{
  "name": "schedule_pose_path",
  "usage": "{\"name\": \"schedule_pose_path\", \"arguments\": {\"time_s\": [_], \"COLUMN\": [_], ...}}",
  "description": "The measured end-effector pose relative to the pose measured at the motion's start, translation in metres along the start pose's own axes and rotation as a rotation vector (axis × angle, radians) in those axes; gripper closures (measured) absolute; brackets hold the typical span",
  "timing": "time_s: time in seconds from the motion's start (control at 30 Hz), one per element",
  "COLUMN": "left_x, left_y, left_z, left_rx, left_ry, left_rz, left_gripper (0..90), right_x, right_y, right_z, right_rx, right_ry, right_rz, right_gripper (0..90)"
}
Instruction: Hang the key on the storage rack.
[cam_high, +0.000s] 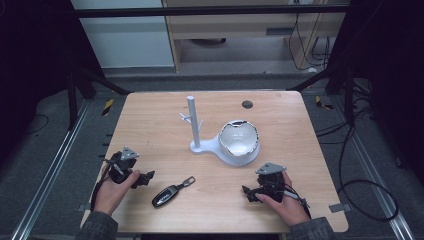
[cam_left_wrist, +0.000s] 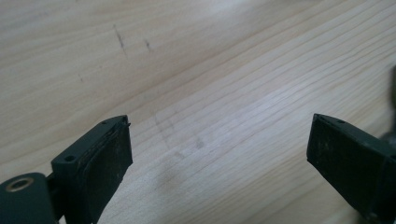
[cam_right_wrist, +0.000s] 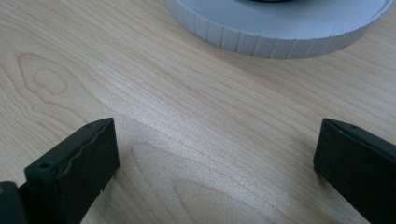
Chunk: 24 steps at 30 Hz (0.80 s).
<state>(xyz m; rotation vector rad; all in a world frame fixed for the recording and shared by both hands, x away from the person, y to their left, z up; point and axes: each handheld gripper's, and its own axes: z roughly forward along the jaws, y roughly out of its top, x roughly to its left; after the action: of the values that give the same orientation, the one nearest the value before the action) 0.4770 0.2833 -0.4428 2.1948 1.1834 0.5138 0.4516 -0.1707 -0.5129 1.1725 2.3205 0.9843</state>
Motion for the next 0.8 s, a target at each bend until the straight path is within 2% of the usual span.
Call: {"name": "schedule_pose_path", "arguments": {"time_s": [0.1,0.13,0.17,0.2,0.37,0.43,0.6,0.73,0.8], "left_x": [-0.005,-0.012,-0.012,-0.019,-0.030,-0.035,-0.047,-0.060,-0.066], "left_y": [0.009,0.015,0.015,0.021,0.029,0.033,0.042,0.047,0.050], "left_z": [-0.009,-0.015,-0.015,-0.020,-0.025,-0.026,-0.023,-0.018,-0.015], "left_rx": [0.018,0.035,0.035,0.056,0.097,0.114,0.172,0.238,0.261], "left_ry": [-0.001,-0.017,-0.017,-0.040,-0.064,-0.085,-0.093,-0.085,-0.095], "left_rz": [0.017,0.032,0.032,0.046,0.086,0.097,0.135,0.195,0.217], "left_gripper": [6.3,6.3,6.3,6.3,6.5,6.5,6.5,6.5,6.4], "right_x": [0.000,0.000,0.000,0.000,0.000,0.000,0.000,0.000,0.000], "right_y": [0.000,0.000,0.000,0.000,0.000,0.000,0.000,0.000,0.000], "right_z": [0.000,0.000,0.000,0.000,0.000,0.000,0.000,0.000,0.000], "right_rx": [0.000,0.000,0.000,0.000,0.000,0.000,0.000,0.000,0.001], "right_ry": [0.000,0.000,0.000,0.000,0.000,0.000,-0.001,0.000,0.000], "right_rz": [0.000,0.000,0.000,0.000,0.000,0.000,0.000,0.000,0.001], "right_gripper": [0.4,0.4,0.4,0.4,0.4,0.4,0.4,0.5,0.5]}}
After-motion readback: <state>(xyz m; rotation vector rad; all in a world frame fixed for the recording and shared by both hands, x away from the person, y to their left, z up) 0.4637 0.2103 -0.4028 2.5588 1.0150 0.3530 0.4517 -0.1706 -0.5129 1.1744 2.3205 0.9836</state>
